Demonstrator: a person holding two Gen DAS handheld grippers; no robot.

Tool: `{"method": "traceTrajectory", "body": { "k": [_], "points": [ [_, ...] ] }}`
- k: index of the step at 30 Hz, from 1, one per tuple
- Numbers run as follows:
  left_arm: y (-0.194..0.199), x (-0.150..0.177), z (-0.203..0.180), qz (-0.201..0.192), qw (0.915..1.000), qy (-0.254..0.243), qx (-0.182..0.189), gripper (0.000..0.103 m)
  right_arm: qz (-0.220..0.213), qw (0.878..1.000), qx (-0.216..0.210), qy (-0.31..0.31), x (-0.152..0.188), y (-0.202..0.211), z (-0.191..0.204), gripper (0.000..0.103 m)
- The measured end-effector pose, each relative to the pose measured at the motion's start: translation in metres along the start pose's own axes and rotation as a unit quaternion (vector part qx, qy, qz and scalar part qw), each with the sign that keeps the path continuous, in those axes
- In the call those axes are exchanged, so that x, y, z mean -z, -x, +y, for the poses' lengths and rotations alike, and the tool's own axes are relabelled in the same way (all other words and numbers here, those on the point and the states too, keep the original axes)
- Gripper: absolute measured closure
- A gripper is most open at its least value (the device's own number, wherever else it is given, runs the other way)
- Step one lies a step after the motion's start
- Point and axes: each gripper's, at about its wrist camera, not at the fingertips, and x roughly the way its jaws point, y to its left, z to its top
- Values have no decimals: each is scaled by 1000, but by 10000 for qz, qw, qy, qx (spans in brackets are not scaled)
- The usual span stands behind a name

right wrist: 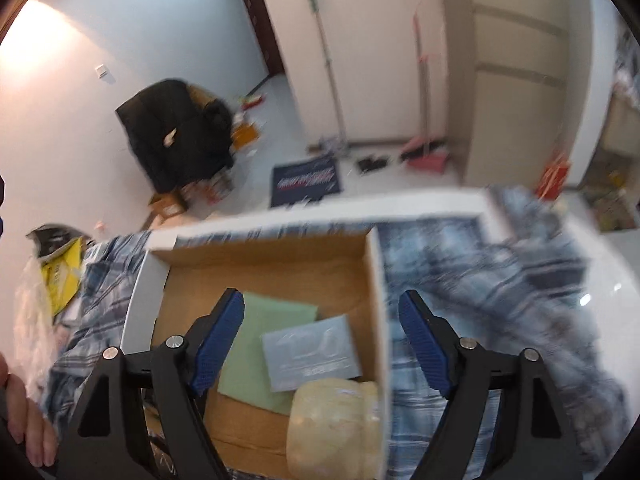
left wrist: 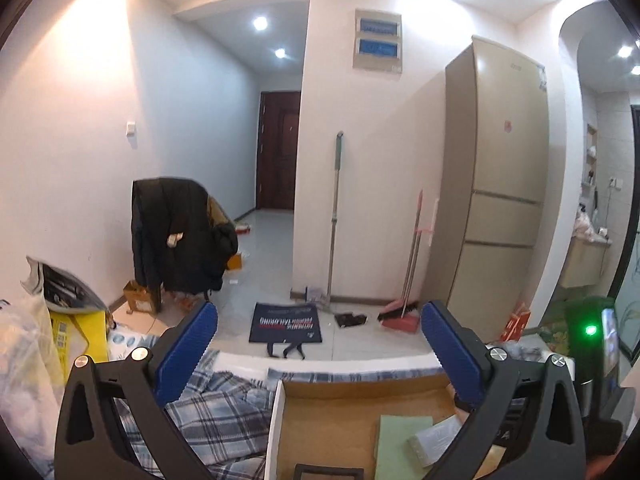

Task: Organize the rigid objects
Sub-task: 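Withdraw both grippers from the cardboard box and raise them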

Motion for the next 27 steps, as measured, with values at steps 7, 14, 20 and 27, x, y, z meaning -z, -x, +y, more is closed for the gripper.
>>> {"method": "traceTrajectory", "body": {
  "k": [7, 14, 20, 27],
  "points": [
    [79, -32, 9, -538, 9984, 171, -90, 0, -621, 9975, 147, 314, 19, 102, 11, 24],
    [188, -30, 34, -1049, 9918, 471, 563, 0, -1295, 9902, 28, 521, 57, 197, 28, 15],
    [227, -3, 42, -692, 9936, 231, 867, 0, -1421, 9863, 245, 808, 102, 221, 39, 14],
    [239, 41, 43, -64, 9901, 173, 1395, 0, -874, 9926, 94, 834, 138, 199, 24, 14]
  ]
}}
